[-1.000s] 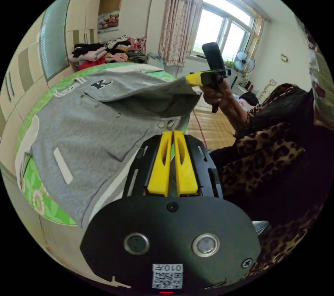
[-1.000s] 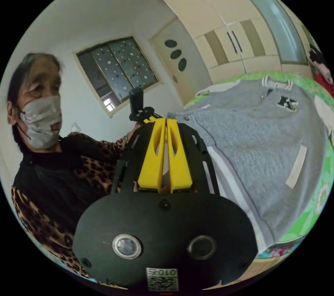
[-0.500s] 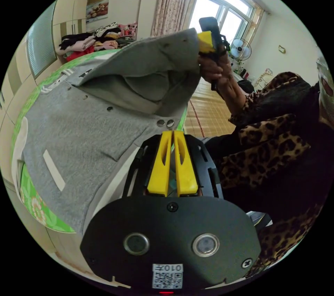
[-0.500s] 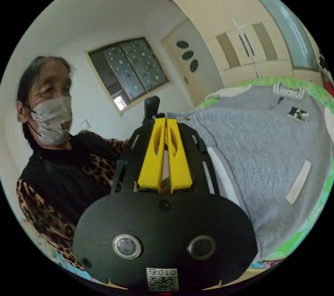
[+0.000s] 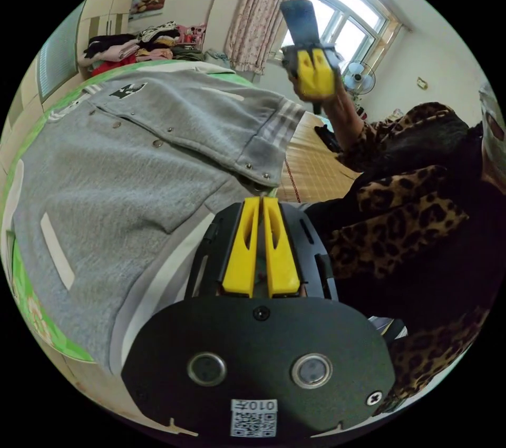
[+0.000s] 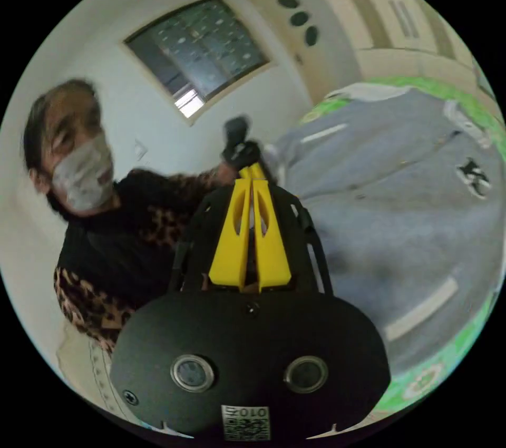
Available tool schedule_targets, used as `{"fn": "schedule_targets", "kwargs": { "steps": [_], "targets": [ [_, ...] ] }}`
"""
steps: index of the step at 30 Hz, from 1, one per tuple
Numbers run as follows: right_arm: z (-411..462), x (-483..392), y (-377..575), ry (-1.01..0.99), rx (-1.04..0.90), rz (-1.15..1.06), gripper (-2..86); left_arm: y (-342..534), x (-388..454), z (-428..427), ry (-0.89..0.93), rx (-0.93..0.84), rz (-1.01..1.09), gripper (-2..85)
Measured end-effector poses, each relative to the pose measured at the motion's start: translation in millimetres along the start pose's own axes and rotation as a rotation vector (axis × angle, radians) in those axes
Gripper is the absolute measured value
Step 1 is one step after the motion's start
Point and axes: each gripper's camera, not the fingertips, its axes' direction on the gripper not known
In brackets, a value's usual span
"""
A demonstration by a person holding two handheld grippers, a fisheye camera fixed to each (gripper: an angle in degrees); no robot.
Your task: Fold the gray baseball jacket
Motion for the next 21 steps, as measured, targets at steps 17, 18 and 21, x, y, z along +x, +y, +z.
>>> {"fn": "schedule_targets", "kwargs": {
  "steps": [17,18,21],
  "targets": [
    [40.2,292.2,-209.9,0.871,-0.138,0.527,9.2,26.8,-52.4,-10.2,0.246,0.181,-0.074,-0.2],
    [40.9,295.9,-212.3,0.864,-0.127,0.531,9.2,26.1,-53.1,-10.3,0.247,0.178,-0.077,-0.2],
    [54.0,320.2,-219.5,0.772,-0.126,0.567,9.4,24.1,-55.0,-10.1,0.253,0.169,-0.084,-0.2]
  ]
}}
